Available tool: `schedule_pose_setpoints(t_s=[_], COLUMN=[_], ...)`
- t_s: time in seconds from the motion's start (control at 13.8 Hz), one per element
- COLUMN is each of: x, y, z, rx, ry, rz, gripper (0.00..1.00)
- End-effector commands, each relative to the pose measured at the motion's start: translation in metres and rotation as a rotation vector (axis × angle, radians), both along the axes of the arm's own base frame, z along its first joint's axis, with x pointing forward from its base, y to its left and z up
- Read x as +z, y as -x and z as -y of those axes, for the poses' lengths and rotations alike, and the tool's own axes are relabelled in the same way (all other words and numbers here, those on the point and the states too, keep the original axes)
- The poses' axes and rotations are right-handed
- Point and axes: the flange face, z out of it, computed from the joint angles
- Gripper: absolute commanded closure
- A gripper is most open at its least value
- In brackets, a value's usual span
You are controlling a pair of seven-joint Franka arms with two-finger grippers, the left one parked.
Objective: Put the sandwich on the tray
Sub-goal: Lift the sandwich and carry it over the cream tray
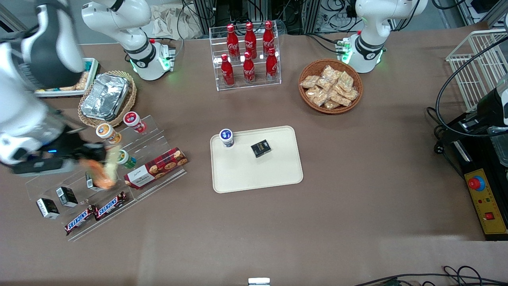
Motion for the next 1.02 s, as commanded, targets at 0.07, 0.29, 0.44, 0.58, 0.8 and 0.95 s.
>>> schedule_pose_setpoints(t_s=[0.07,0.29,0.44,0.58,0.8,0.95], x=[-0.019,-0.048,-0.084,-0.139,-0.215,-0.259], y=[0.017,0.035,0.046,0.045,0.056,0.057], z=[-0.114,-0.201,-0.254,-0.289,-0.346,-0.359], rx=[0.378,0.568,0.669,0.770,0.926,0.996], ry=[0.035,0.149,0.207,0.254,0.265,0.289], rz=[-0.004,0.060,0.089,0.122,0.225,0.277], gripper=[1.00,1.00,1.00,1.00,1.00,1.00])
